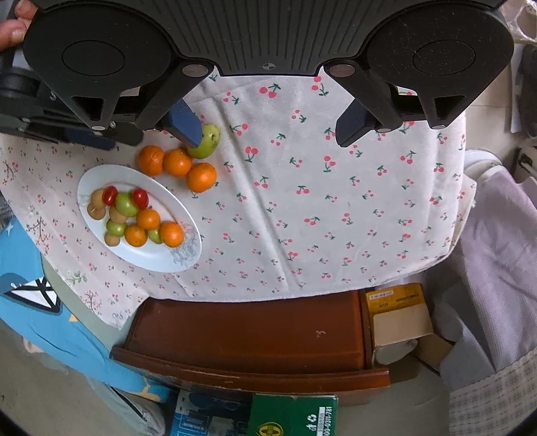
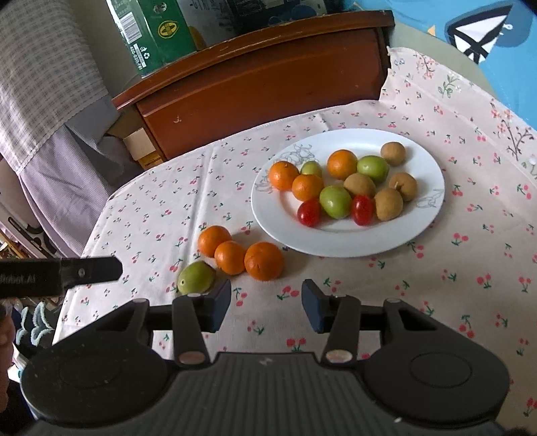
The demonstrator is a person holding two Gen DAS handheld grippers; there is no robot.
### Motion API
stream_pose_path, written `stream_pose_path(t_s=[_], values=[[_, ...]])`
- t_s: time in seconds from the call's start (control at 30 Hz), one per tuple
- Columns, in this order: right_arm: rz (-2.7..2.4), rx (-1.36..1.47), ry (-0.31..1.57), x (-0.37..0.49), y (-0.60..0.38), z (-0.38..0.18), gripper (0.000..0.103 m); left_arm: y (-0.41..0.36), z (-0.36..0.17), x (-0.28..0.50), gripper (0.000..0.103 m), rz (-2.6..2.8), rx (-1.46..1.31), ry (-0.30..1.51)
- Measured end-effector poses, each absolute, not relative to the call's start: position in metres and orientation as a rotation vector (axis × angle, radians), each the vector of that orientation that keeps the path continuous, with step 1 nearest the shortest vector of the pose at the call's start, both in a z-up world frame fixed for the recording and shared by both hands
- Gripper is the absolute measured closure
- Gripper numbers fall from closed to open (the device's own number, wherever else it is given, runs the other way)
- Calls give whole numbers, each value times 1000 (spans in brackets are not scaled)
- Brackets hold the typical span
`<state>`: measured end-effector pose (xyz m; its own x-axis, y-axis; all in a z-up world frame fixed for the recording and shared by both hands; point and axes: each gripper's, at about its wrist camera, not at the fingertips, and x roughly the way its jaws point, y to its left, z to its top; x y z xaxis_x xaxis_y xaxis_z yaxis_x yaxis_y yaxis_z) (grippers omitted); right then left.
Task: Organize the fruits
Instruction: 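Grasp the green pear-shaped fruit with the left tool while the right tool grasps an orange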
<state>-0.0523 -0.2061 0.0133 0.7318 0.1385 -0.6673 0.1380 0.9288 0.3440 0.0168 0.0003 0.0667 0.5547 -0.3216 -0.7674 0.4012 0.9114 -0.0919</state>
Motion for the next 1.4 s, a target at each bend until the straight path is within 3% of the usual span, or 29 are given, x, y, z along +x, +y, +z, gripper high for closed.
stream_pose_path(t_s=[0.27, 0.5, 0.87, 1.23, 1.4], values=[[1, 380, 767, -32, -200, 2, 61, -8, 54, 18, 15, -446, 132, 901], [-11, 383, 746, -23, -201, -3, 73, -23, 45, 11, 16, -488, 210, 872], [-14, 376, 776, -44, -205, 11, 73, -42, 30, 16, 18, -526, 191, 876], [-54, 417, 788, -52, -220, 8, 73, -59, 17, 19, 41, -557, 215, 871], [-51, 417, 790, -53, -220, 7, 73, -62, 13, 21, 61, -555, 224, 858]])
